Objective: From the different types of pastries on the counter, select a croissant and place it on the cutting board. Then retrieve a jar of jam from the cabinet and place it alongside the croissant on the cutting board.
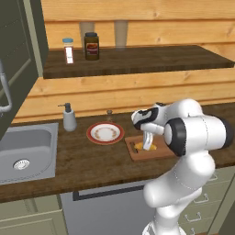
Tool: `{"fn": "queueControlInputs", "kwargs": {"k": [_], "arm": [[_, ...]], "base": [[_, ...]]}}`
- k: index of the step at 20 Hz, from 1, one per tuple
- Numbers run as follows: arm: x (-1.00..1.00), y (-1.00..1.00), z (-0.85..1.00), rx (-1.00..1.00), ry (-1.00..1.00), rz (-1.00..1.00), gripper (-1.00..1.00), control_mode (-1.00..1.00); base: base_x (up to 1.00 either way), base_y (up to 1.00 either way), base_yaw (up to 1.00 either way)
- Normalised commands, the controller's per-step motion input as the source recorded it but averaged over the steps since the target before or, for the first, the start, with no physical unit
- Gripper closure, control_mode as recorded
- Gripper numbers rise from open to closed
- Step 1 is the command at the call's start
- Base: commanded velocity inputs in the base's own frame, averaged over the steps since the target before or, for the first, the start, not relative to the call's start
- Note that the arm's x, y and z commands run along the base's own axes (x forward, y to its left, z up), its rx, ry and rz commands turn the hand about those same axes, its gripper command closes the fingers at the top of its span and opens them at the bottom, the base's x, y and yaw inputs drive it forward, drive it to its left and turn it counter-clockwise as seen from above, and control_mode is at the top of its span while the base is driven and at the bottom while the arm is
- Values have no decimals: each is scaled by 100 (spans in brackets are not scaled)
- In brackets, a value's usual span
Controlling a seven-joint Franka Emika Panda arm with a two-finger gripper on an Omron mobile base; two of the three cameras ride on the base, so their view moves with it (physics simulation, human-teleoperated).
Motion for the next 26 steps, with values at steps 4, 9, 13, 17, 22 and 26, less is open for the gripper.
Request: {"fn": "queueControlInputs", "kwargs": {"k": [4,9,13,17,22,26], "arm": [[0,2,34,1,0,4,-100,-100],[-2,0,30,3,0,3,-100,-100],[0,0,7,6,0,3,-100,-100],[0,0,0,1,0,0,-100,-100],[0,0,0,0,0,0,-100,100],[0,0,0,0,0,0,-100,100]], "base": [[0,0,0],[0,0,0],[0,0,0],[0,0,0],[-49,0,0],[-100,3,0]]}}
